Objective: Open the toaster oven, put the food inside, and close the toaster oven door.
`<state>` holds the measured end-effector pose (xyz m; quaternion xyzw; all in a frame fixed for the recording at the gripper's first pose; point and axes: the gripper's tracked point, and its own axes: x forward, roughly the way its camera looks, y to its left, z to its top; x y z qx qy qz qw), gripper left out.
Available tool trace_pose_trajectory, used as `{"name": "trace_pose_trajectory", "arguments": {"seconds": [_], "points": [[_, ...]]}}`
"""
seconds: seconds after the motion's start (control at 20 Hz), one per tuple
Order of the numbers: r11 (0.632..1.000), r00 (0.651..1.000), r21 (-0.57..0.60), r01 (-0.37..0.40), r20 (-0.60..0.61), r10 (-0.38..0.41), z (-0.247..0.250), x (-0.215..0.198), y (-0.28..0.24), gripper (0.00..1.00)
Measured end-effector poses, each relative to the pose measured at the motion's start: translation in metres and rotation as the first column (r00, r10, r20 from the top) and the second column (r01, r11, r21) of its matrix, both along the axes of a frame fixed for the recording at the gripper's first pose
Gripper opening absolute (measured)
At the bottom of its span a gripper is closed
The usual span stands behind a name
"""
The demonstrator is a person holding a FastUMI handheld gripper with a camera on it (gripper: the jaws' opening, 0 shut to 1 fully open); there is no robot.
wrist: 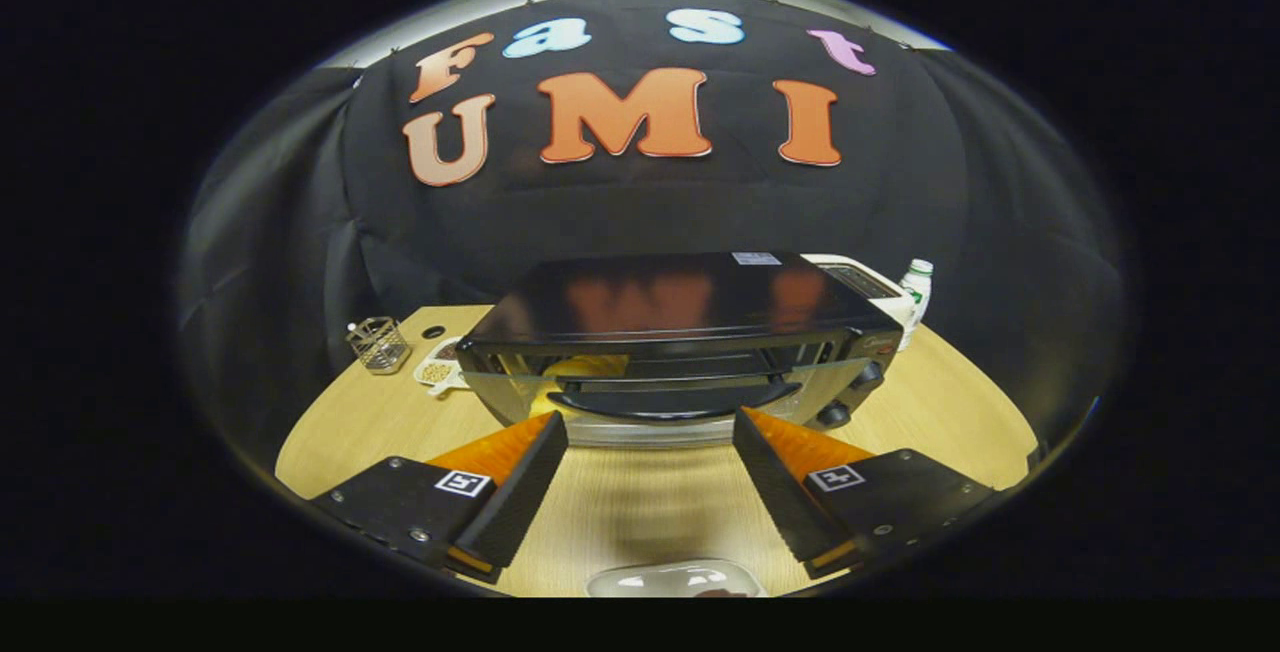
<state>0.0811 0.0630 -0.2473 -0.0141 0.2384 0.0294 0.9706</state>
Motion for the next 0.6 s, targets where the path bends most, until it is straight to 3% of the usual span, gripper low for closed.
{"name": "trace_pose_trajectory", "arguments": {"seconds": [0.3, 0.45, 0.6], "points": [[1.000, 1.000, 0.025, 0.005, 0.026, -0.005, 0.027, 0.016, 0.005, 0.99], [0.999, 0.997, -0.043, 0.016, 0.082, -0.013, 0.067, 0.017, -0.006, 0.99], [0.999, 0.989, -0.034, 0.007, 0.146, -0.002, 0.120, 0.012, -0.004, 0.99]]}}
